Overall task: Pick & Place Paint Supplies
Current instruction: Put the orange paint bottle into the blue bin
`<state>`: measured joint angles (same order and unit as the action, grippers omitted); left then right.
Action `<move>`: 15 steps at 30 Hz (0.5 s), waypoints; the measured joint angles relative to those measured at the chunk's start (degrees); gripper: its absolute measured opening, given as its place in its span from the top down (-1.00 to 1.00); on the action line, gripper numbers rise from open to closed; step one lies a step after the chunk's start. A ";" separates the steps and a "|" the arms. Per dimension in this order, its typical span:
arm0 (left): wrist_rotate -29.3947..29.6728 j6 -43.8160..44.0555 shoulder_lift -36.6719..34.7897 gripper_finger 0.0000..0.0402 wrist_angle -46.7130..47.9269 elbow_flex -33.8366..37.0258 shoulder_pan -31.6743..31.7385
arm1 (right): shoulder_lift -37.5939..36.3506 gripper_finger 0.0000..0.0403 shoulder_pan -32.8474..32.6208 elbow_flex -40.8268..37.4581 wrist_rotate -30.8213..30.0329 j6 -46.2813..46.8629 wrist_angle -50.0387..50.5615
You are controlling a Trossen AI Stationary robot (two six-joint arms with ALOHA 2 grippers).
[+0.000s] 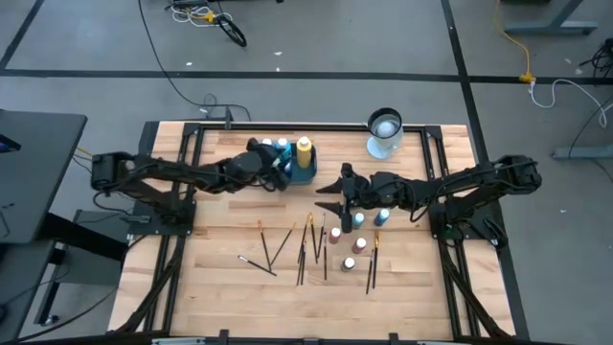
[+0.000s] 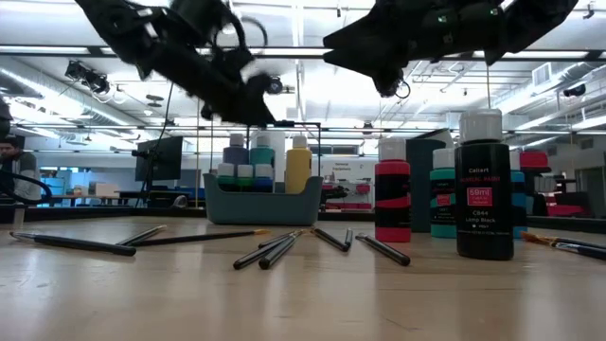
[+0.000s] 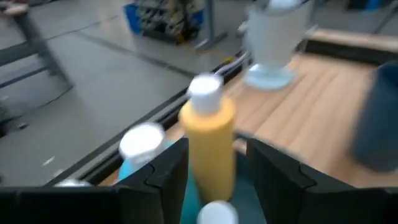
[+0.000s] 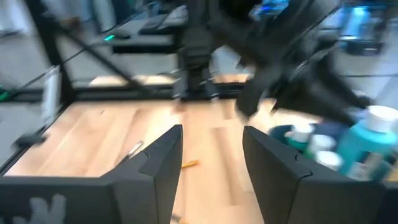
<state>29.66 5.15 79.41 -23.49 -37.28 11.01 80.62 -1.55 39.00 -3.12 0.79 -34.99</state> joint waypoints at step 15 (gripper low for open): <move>-9.72 -5.94 -19.61 0.16 10.26 0.00 -4.81 | -0.02 0.16 -3.64 7.74 8.28 -5.36 21.30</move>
<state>19.94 -0.79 59.80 -13.23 -37.28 6.20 80.60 -5.18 46.74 5.16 -4.57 -13.68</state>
